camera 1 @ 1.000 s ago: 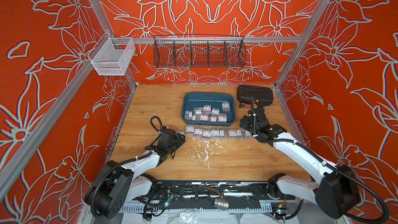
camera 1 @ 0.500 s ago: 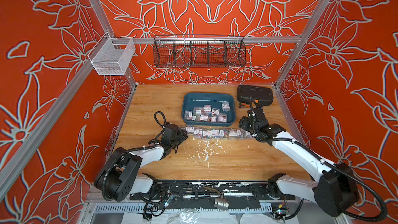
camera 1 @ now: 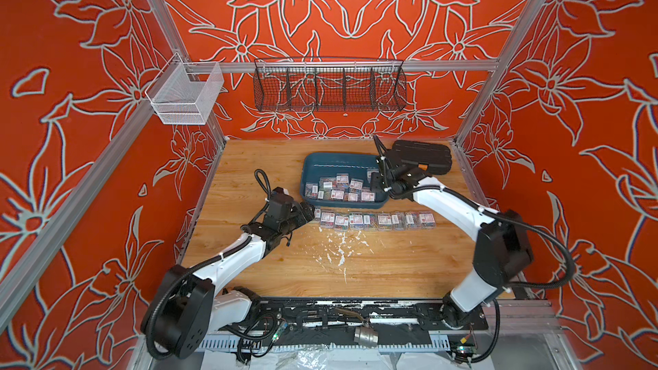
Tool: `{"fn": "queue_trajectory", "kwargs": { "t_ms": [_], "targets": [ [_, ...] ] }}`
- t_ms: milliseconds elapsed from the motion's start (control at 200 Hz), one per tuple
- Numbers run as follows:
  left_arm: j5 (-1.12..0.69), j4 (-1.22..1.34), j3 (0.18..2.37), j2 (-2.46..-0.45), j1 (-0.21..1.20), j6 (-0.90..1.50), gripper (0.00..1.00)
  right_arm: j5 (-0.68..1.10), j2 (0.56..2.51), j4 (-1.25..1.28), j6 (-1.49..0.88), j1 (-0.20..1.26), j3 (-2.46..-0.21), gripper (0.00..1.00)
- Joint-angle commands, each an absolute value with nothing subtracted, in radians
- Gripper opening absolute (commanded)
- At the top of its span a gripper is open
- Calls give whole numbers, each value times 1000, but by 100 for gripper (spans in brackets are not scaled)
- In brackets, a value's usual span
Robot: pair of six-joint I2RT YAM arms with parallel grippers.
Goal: Take the paper clips out of the storage box
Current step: Place the boxed paper clips at the center of the board, then pick up the boxed paper clips from the storage box.
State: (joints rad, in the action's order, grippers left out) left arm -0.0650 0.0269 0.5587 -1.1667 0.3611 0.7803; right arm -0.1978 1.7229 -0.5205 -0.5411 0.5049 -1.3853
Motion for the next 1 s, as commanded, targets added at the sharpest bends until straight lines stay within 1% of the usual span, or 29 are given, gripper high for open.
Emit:
{"fn": "queue_trajectory", "kwargs": {
  "t_ms": [0,215,240,340,415,485,625,721,846,996],
  "targets": [
    [-48,-113,563,-1094,355,703,89,-291,1863,-676,-462,505,-1552,57],
    [2,-207,555,-995,311,670,89,-370,2133,-808,-414,502,-1845,56],
    [12,-223,554,-957,304,666,90,-374,2156,-824,-412,500,-1876,56],
    [109,-284,546,-909,279,651,90,-387,2238,-873,-408,494,-1979,56],
    [230,-326,529,-876,276,662,90,-392,2283,-899,-409,488,-2034,56],
    [299,-340,505,-851,268,672,93,-389,2317,-923,-410,483,-2081,56],
    [356,-287,443,-816,256,651,94,-384,2365,-954,-428,476,-2126,56],
    [415,-320,437,-803,251,672,94,-383,2387,-960,-447,468,-2134,56],
    [401,-279,405,-768,249,657,94,-354,2400,-961,-475,447,-2131,58],
    [402,-276,386,-745,249,664,94,-277,2412,-933,-482,428,-2116,59]
  ]
}}
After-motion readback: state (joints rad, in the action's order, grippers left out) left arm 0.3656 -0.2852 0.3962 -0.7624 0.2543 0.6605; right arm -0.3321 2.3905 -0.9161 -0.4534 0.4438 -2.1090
